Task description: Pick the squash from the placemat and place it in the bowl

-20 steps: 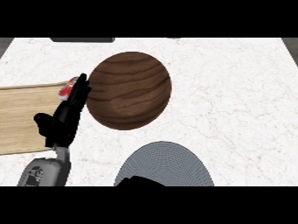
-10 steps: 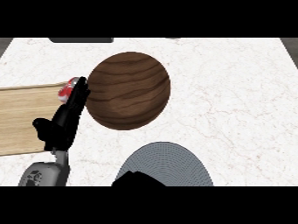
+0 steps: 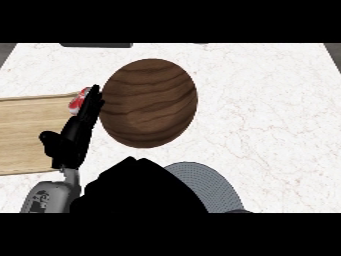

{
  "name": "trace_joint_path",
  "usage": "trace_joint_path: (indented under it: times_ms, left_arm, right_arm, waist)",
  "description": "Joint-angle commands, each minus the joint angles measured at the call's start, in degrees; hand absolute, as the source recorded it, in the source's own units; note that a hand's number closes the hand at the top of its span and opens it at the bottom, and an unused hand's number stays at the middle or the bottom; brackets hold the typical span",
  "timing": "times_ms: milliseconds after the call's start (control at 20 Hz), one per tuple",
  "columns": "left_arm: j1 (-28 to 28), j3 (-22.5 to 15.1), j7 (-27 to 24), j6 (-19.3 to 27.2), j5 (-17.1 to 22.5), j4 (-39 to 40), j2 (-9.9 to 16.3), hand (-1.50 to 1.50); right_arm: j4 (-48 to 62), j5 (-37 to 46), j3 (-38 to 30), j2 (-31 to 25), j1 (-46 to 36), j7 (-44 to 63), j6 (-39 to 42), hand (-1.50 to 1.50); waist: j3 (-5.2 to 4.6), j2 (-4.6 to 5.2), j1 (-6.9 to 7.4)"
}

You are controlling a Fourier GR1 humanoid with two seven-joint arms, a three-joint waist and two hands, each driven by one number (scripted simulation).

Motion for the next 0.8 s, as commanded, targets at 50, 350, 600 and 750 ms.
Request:
trace_joint_path:
  times_ms: [50,350,600,750]
  left_arm:
    - [-2.80,0.38,2.59,0.74,0.12,0.49,-1.02,0.00]
    - [1.79,1.26,-1.16,-1.27,0.76,-0.50,0.89,0.00]
    - [-0.08,1.24,-1.33,-1.09,0.50,1.43,-0.13,0.00]
    - [0.51,0.07,-0.42,-1.20,0.34,-1.04,-0.70,0.00]
  right_arm:
    - [11.00,-5.42,-8.59,0.34,-14.49,2.57,-1.65,1.50]
    - [24.97,7.14,-8.67,-1.53,-19.34,-3.87,0.25,1.50]
    - [39.32,8.43,-9.94,0.33,-24.30,-10.72,-3.42,1.50]
    - [49.60,8.80,-13.01,0.33,-24.95,-17.64,-6.13,1.50]
  waist:
    - [0.04,0.15,-0.02]
    - [0.04,0.28,0.34]
    - [0.05,0.32,0.15]
    - [0.07,0.39,0.57]
